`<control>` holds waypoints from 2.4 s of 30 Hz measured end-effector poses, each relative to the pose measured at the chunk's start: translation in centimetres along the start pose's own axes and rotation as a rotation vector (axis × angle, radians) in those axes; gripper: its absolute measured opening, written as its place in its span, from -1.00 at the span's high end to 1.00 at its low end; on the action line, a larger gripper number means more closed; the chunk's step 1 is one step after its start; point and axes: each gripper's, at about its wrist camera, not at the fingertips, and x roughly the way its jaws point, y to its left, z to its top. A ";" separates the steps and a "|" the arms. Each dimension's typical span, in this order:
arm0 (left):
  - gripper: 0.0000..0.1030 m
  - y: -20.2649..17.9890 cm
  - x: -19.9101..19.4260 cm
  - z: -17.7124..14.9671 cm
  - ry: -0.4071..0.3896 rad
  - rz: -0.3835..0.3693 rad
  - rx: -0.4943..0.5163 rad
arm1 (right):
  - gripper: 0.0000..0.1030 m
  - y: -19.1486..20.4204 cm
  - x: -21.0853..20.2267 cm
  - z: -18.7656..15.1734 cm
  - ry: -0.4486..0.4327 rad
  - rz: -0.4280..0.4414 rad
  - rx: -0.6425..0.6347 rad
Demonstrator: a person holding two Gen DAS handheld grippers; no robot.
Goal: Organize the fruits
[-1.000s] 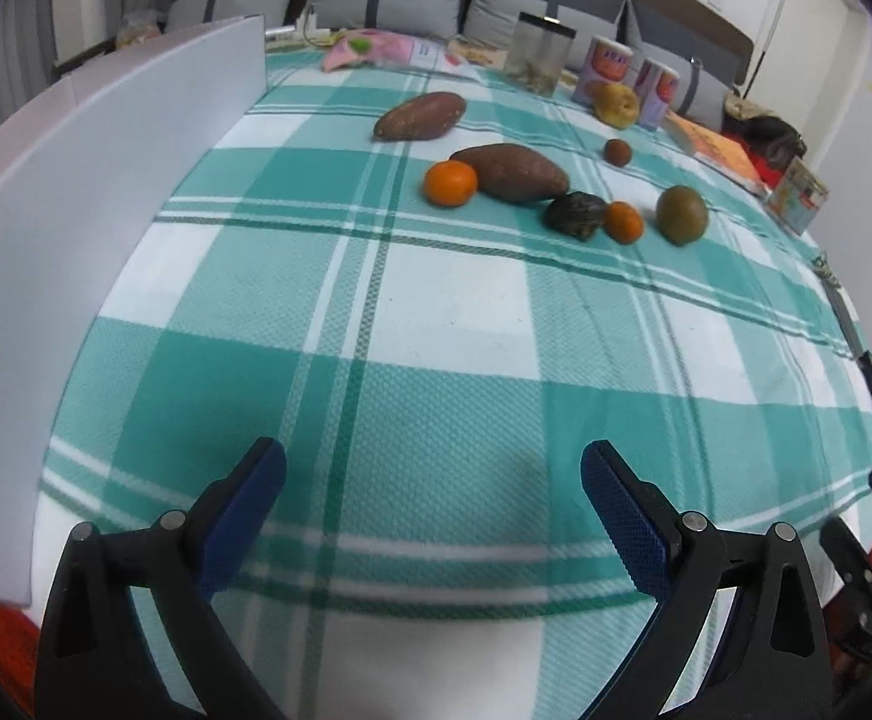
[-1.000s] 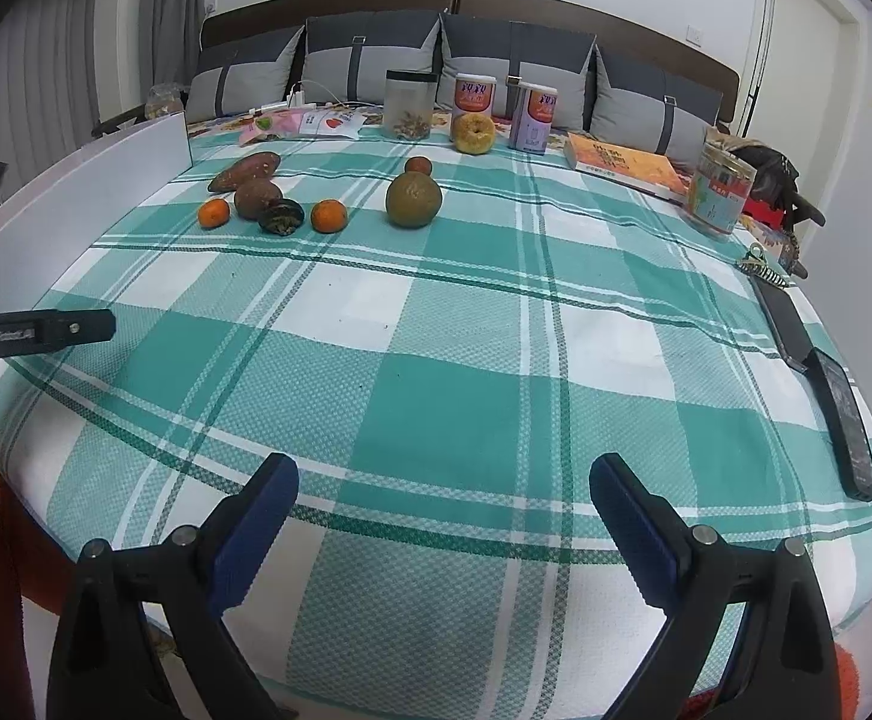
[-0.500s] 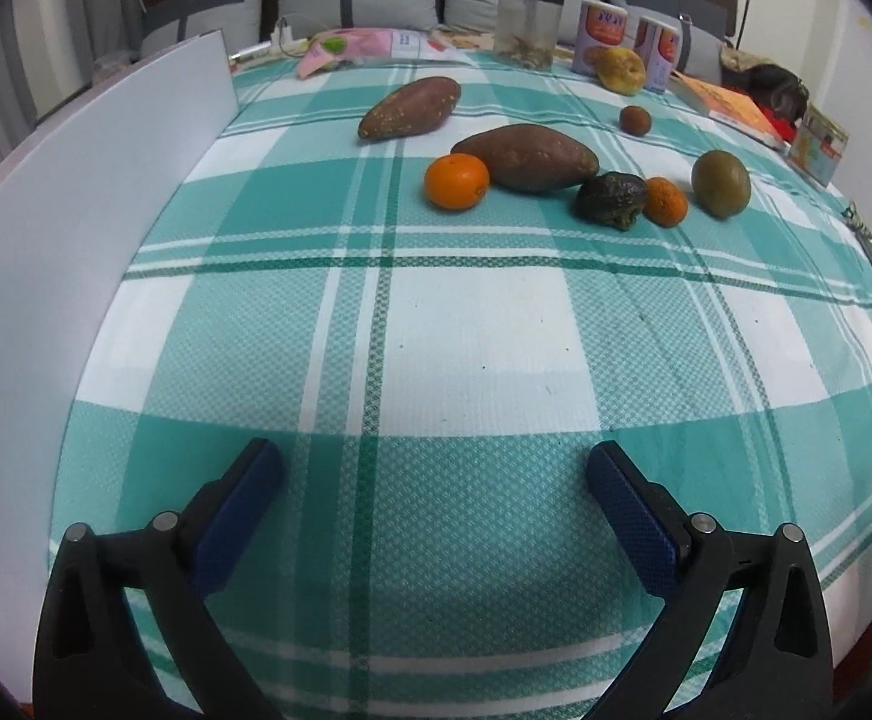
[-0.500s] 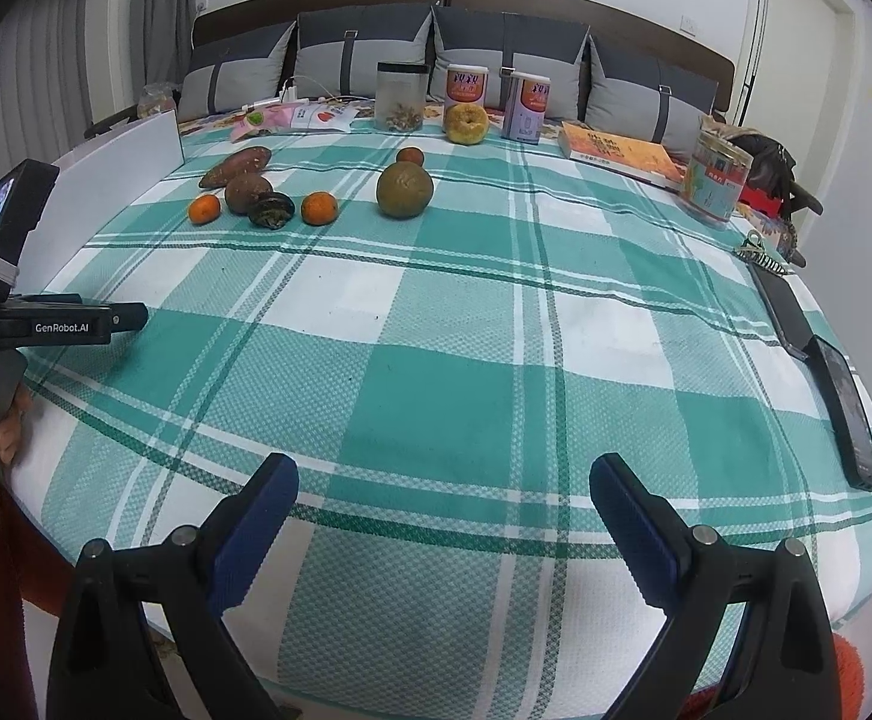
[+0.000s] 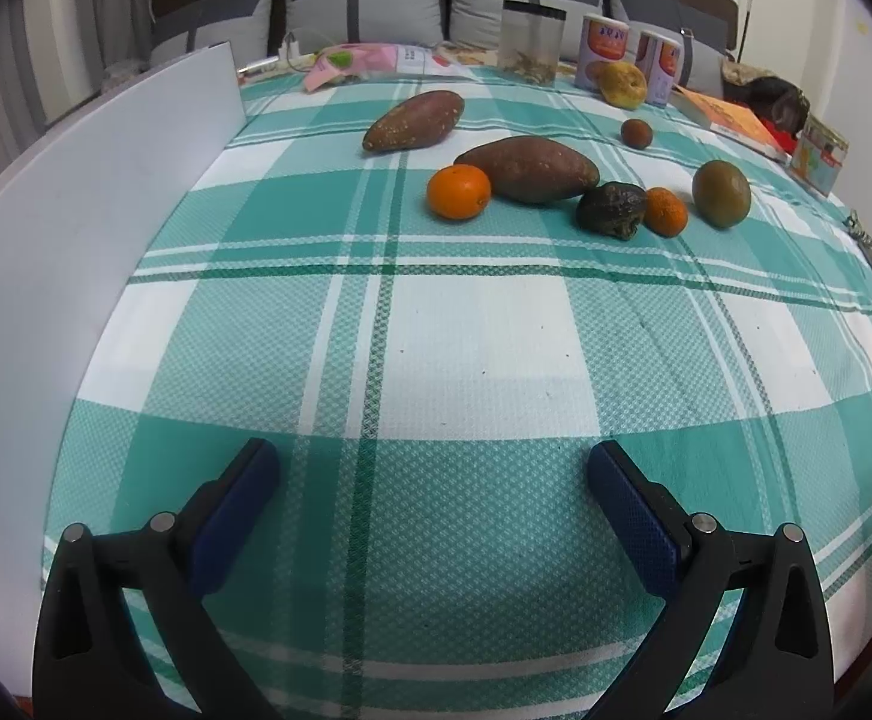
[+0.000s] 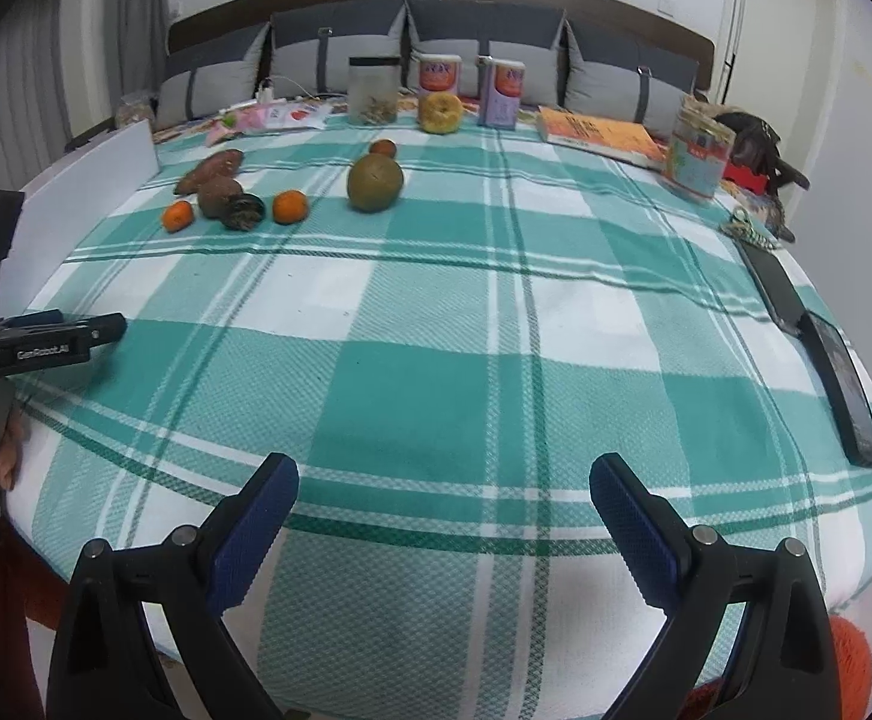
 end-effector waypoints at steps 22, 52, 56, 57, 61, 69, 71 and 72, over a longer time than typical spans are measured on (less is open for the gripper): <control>-0.99 -2.2 4.1 5.4 0.065 -0.062 0.094 | -0.94 -5.4 3.8 4.7 0.025 -0.012 0.137; -0.99 -2.5 5.6 6.8 0.017 -0.027 0.037 | -1.00 -5.3 11.1 7.4 0.099 -0.028 0.131; -0.99 -2.5 5.6 6.8 0.017 -0.027 0.037 | -1.00 -5.3 11.0 7.4 0.099 -0.028 0.131; -0.99 -2.5 5.6 6.8 0.017 -0.027 0.037 | -1.00 -5.3 11.0 7.4 0.099 -0.028 0.131; -0.99 -2.5 5.6 6.8 0.017 -0.027 0.037 | -1.00 -5.3 11.0 7.4 0.099 -0.028 0.131; -0.99 -2.5 5.6 6.8 0.017 -0.027 0.037 | -1.00 -5.3 11.0 7.4 0.099 -0.029 0.131; -0.99 -2.5 5.6 6.8 0.018 -0.027 0.037 | -1.00 -5.3 11.0 7.4 0.099 -0.029 0.130; -0.99 -2.5 5.6 6.8 0.018 -0.027 0.037 | -1.00 -5.3 11.0 7.4 0.099 -0.029 0.130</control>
